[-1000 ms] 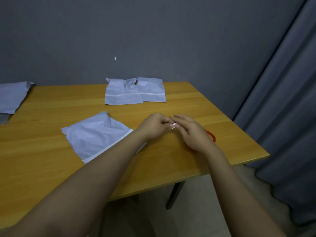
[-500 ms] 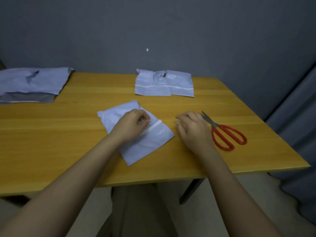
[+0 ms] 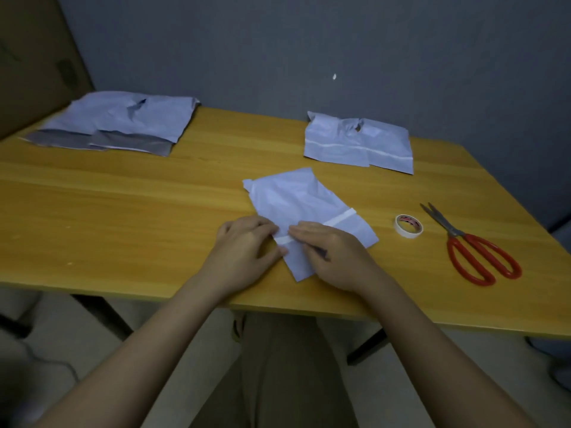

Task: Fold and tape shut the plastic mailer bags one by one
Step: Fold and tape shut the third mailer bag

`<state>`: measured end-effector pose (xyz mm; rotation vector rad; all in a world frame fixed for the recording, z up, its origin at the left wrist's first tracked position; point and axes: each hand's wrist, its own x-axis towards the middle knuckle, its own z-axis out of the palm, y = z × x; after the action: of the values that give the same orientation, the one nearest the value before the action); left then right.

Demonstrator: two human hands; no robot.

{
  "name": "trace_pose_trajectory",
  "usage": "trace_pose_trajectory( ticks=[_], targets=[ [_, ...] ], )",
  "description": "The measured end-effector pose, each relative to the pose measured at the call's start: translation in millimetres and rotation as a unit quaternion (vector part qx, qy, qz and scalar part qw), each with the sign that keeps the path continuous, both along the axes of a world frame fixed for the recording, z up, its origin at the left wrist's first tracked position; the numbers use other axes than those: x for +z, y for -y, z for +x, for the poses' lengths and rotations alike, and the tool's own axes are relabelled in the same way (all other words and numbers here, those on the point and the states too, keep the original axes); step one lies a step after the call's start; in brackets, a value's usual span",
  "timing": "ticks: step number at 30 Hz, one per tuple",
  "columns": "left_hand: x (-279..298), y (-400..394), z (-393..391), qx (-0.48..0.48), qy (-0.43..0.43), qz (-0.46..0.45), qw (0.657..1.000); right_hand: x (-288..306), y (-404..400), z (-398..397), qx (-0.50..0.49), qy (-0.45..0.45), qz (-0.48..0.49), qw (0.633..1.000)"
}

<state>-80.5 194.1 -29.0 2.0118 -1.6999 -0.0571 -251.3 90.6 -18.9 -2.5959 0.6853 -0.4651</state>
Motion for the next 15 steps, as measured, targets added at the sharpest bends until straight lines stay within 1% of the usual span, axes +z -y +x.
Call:
trace_pose_trajectory(
  ticks=[3,6,9,12,15],
  targets=[
    [-1.7,4.4,1.1,0.002,0.019,-0.005,1.0,-1.4,-0.1,1.6,0.028,-0.058,-0.005,0.998],
    [-8.1,4.7,2.3,0.018,0.023,0.033,0.999,-4.1,-2.5,7.4,0.067,-0.113,-0.022,0.991],
    [-8.6,3.9,3.8,0.032,0.012,0.061,0.998,-8.7,-4.3,12.6,0.09,-0.131,-0.01,0.987],
    [-2.6,5.9,5.2,0.031,0.007,0.089,0.996,-6.8,-2.3,14.9,0.088,-0.147,0.01,0.985],
    [3.1,6.3,4.3,0.028,-0.013,0.109,0.994,-5.1,-2.9,14.2,0.084,-0.165,-0.027,0.982]
  ],
)
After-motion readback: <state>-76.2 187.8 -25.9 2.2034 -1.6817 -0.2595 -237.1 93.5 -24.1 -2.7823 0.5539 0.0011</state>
